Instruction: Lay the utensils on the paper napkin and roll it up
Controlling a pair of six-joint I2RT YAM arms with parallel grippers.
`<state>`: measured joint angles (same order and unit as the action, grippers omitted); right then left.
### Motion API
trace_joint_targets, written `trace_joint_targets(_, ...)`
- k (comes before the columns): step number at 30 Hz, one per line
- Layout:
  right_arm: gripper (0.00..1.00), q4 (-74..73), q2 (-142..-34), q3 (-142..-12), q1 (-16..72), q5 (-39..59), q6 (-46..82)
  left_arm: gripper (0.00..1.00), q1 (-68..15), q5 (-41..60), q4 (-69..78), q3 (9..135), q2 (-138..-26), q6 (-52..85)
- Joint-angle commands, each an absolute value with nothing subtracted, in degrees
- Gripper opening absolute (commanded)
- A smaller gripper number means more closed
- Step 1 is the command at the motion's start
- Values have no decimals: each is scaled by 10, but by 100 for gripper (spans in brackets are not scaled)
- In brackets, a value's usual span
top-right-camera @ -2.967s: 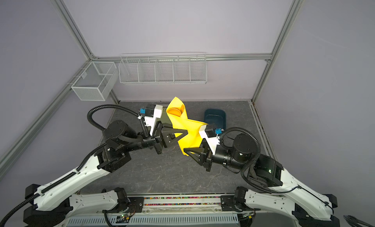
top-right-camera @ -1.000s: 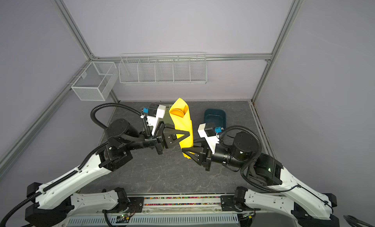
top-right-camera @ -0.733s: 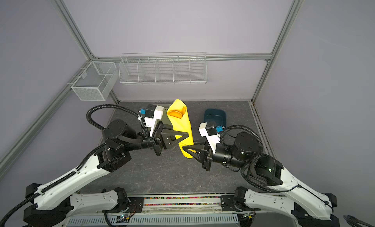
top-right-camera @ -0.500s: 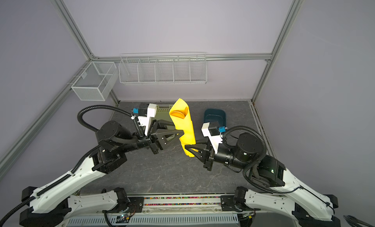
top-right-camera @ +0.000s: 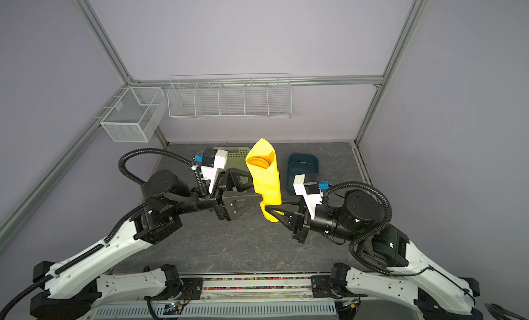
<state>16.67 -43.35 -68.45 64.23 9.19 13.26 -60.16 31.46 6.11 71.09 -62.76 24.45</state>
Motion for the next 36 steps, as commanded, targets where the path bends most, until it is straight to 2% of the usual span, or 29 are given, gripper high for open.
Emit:
trace_joint_targets(1,6,127,-437,-676,643,120,126,72,-609,379,84,745,-639,250)
trace_joint_targets(8,6,129,-452,-678,643,137,132,72,-627,418,80,787,-674,235)
trace_joint_targets(12,6,132,-442,-673,643,108,132,68,-628,435,100,777,-669,238)
trace_joint_targets(18,6,129,-412,-661,643,64,127,66,-629,423,95,763,-656,236)
trace_joint_targets(25,6,131,-402,-657,643,60,129,64,-630,404,76,763,-657,229)
trace_joint_targets(29,6,133,-401,-658,643,55,129,59,-631,396,71,766,-660,226)
trace_joint_targets(33,6,134,-397,-655,643,51,131,49,-633,386,59,770,-659,218)
trace_joint_targets(36,6,131,-398,-655,643,62,133,49,-632,386,57,768,-658,214)
